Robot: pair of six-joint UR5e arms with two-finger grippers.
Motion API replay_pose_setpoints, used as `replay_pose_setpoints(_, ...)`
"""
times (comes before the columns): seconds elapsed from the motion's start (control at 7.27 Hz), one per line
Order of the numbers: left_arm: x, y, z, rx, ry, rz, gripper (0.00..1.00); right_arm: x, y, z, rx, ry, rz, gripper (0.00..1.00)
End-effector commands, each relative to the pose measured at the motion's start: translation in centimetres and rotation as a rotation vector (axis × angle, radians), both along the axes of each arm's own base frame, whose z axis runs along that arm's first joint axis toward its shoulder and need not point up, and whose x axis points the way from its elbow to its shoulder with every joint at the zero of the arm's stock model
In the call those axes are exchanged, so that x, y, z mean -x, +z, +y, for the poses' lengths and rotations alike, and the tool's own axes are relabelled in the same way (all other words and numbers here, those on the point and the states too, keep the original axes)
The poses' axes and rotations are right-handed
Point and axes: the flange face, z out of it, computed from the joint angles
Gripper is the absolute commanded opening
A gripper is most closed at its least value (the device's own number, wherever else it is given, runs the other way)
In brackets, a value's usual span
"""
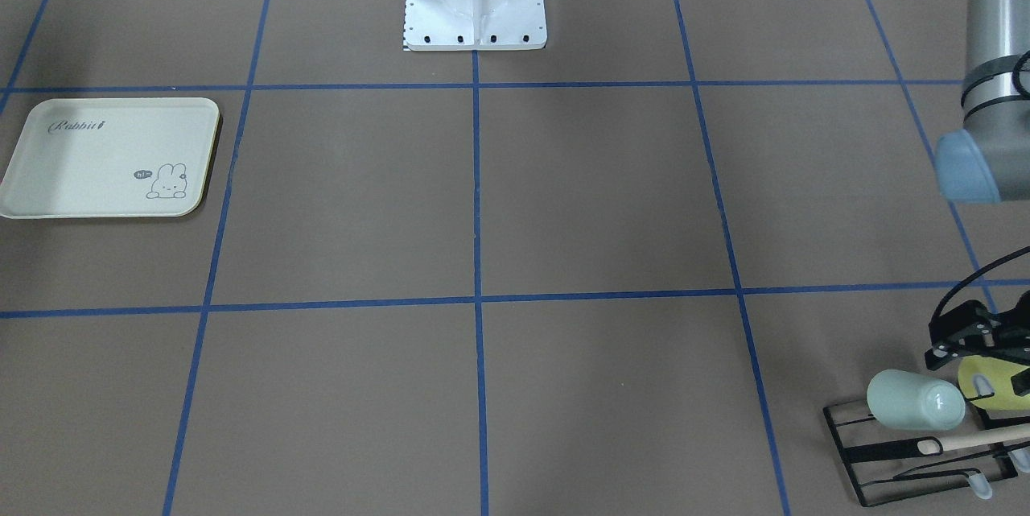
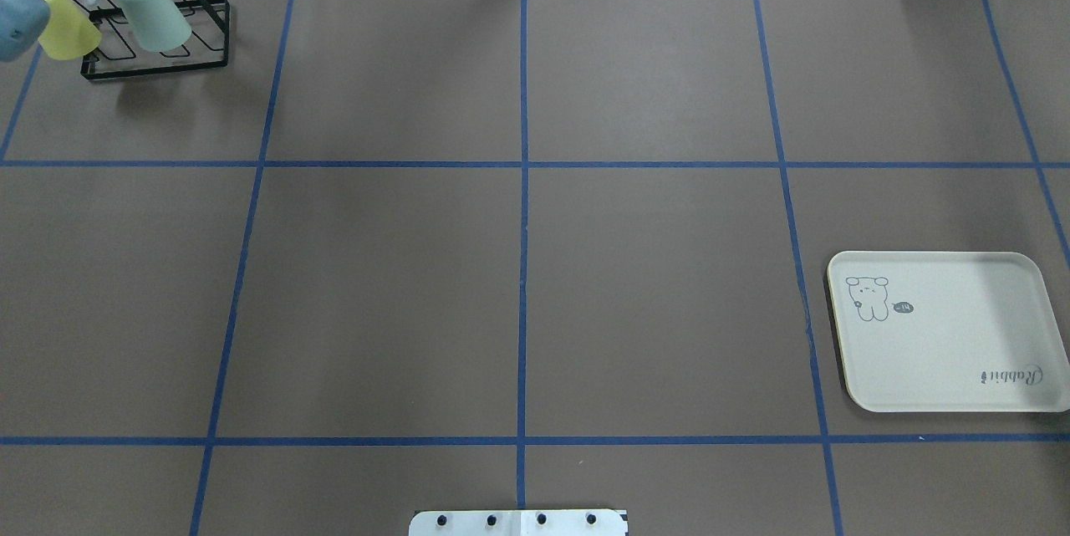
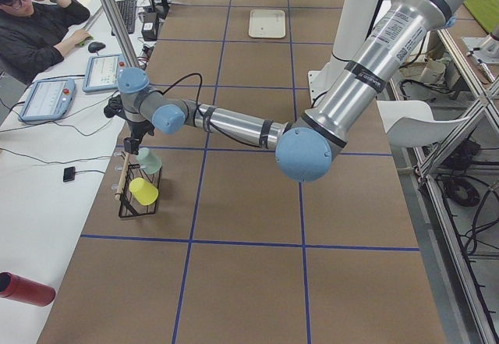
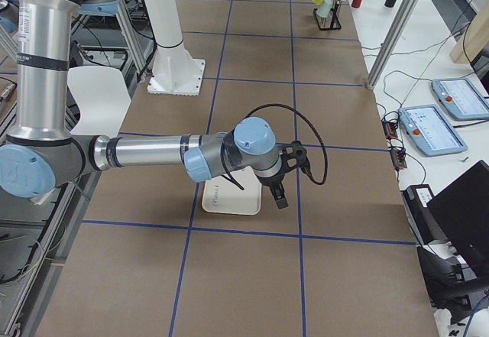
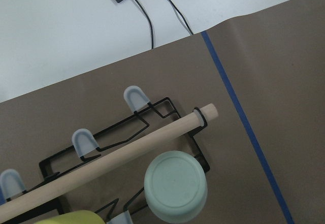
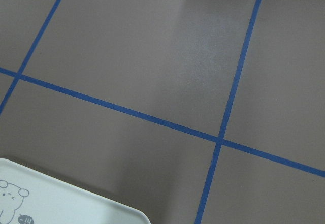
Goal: Left arm grabs green cup and hands to right arm on tray
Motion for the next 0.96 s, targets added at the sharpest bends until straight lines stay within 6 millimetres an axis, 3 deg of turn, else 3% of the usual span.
replay_pose_setpoints(0.0, -3.0, 2.0, -0.8, -0.007, 0.003, -0.024, 1.00, 0.0, 0.0, 0.0, 0.001, 0.000, 0.000, 1.00)
replay_pose_setpoints(0.83, -4.4, 2.5, -1.5, -0.016, -0.021, -0.061, 1.00, 0.0, 0.1, 0.1, 0.002, 0.000, 0.000, 1.00)
